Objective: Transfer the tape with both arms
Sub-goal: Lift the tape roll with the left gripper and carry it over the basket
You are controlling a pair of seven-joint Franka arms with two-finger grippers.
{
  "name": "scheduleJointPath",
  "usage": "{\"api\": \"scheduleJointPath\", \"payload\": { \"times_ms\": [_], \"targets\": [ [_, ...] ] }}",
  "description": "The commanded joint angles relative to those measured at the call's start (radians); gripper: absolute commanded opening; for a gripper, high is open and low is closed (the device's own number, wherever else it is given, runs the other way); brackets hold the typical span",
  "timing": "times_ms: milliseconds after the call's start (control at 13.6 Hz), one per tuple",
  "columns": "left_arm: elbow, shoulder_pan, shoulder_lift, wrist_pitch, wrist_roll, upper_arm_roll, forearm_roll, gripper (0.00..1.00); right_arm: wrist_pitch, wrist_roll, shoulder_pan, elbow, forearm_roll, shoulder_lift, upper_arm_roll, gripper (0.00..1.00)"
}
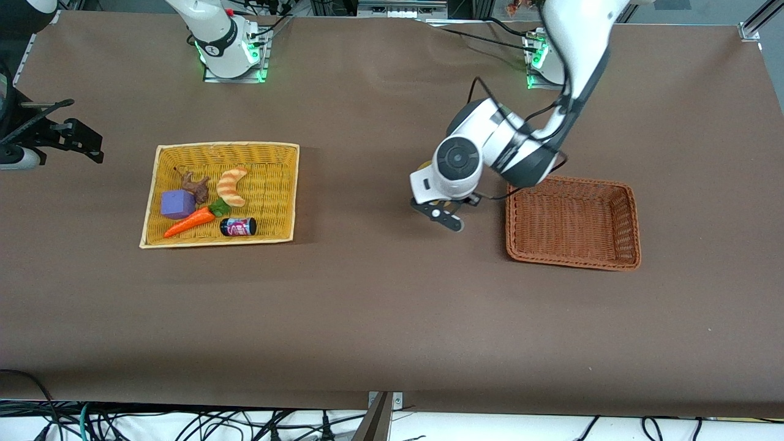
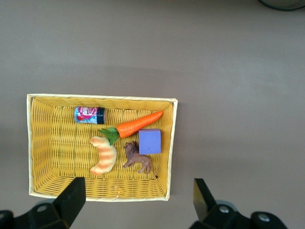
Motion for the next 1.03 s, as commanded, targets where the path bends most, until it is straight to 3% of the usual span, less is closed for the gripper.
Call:
{"api": "scheduleJointPath", "payload": {
  "times_ms": [0,220,440,661,954],
  "targets": [
    [0.061,0.028,-0.075,-0.199,-0.022,0.039,0.11,0.0,-0.011,-0.004,0.004,0.024,0.013,0.007,-0.002,1.0],
    [0.087,0.172,-0.073,-0.278,-0.014,0.052,0.164,0.0,-0.01,-0.002,0.004,0.024,0.013,0.009,-0.002,1.0],
    [0.073,0.373,-0.04,-0.261,-0.006,0.047,0.176,0.0,-0.01,-0.001,0.004,0.024,0.013,0.009,-0.002,1.0],
    [0.005,0.461,0.006,-0.118,0.041,0.045,0.176,0.0,-0.01,-0.001,0.004,0.024,0.013,0.009,-0.002,1.0],
    [-0.216,0.526,0.012,0.188,0.048,0.044,0.174,0.0,-0.01,-0.001,0.004,0.024,0.013,0.009,-0.002,1.0]
  ]
}}
